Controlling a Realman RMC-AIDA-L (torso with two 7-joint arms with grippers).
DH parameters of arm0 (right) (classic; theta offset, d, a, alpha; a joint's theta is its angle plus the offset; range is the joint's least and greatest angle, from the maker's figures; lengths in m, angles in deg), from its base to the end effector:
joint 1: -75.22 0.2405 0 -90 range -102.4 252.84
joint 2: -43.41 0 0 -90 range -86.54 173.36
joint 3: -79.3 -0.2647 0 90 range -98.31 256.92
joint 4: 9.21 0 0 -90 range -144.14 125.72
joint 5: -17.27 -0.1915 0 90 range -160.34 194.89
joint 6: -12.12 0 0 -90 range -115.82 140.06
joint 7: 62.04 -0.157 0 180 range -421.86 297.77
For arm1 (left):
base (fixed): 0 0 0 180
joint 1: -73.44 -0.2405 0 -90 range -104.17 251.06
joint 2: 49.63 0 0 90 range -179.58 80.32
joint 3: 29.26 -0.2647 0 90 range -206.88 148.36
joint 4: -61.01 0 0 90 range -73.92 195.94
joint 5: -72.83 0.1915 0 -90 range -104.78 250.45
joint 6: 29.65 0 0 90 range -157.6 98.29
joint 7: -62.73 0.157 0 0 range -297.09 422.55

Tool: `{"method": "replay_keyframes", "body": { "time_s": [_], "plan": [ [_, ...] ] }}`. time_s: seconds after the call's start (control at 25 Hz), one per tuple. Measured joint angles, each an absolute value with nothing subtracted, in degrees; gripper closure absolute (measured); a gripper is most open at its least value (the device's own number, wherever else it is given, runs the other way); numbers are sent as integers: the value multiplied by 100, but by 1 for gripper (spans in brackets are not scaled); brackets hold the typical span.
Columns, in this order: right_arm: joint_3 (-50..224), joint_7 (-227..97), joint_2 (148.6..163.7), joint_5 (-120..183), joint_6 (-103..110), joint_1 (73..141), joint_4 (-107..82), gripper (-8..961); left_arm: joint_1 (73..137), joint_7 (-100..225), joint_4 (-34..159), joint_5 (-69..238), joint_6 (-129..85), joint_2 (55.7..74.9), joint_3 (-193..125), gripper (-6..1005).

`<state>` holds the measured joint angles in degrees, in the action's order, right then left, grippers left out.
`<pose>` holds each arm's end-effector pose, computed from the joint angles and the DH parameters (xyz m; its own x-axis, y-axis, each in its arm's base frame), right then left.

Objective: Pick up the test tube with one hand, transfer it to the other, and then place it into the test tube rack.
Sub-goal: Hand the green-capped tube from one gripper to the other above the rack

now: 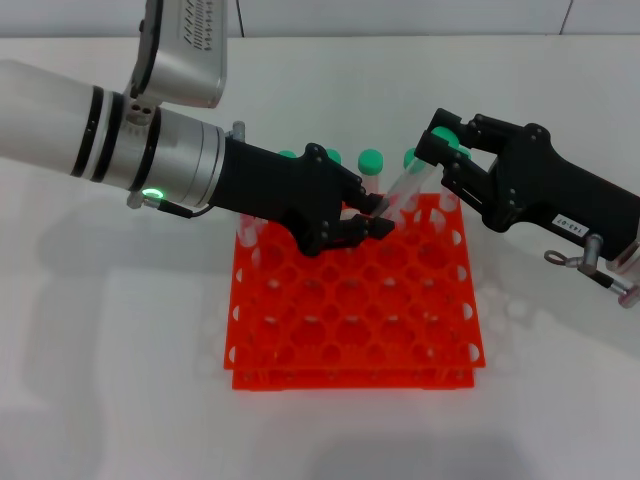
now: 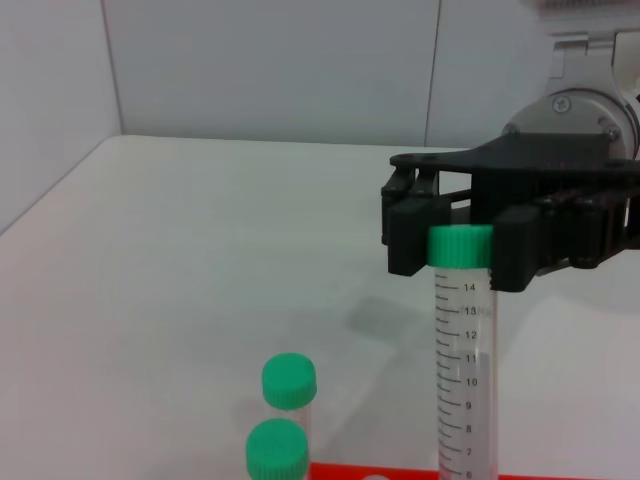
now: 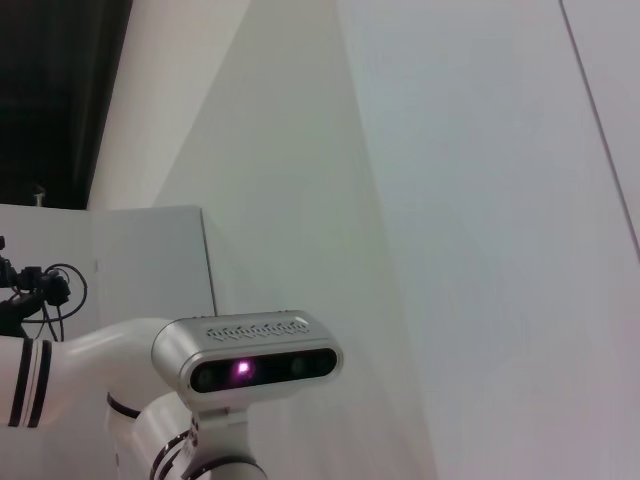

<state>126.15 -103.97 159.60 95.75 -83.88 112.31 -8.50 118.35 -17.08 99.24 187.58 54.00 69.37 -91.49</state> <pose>0.2069 0.3141 -0.0361 0.5127 -0.0256 -0.8582 -0.3895 -0.8977 -0.2060 -0.1648 0.3548 -0.0649 0.9697 0.0493 0.2392 0.0560 -0.9982 -0.0212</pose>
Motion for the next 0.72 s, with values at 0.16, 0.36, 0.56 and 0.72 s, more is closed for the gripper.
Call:
{"method": "replay_keyframes", "body": {
  "time_s": [0.16, 0.36, 0.56, 0.72],
  "plan": [
    [12614, -10397, 15960, 9572, -8387, 11231, -850, 668, 11835, -1708, 9924, 18752, 5400, 6937, -9150, 648],
    [12616, -10397, 15960, 9535, -8381, 11235, -850, 696, 11835, -1745, 9925, 18744, 5398, 6937, -9155, 644],
    [12612, -10398, 15959, 9511, -8378, 11231, -851, 694, 11849, -2037, 9946, 18739, 5350, 6937, -9159, 641],
    [12612, -10403, 15959, 9511, -8373, 11233, -850, 692, 11856, -2233, 9971, 18733, 5332, 6937, -9158, 638]
  ]
}}
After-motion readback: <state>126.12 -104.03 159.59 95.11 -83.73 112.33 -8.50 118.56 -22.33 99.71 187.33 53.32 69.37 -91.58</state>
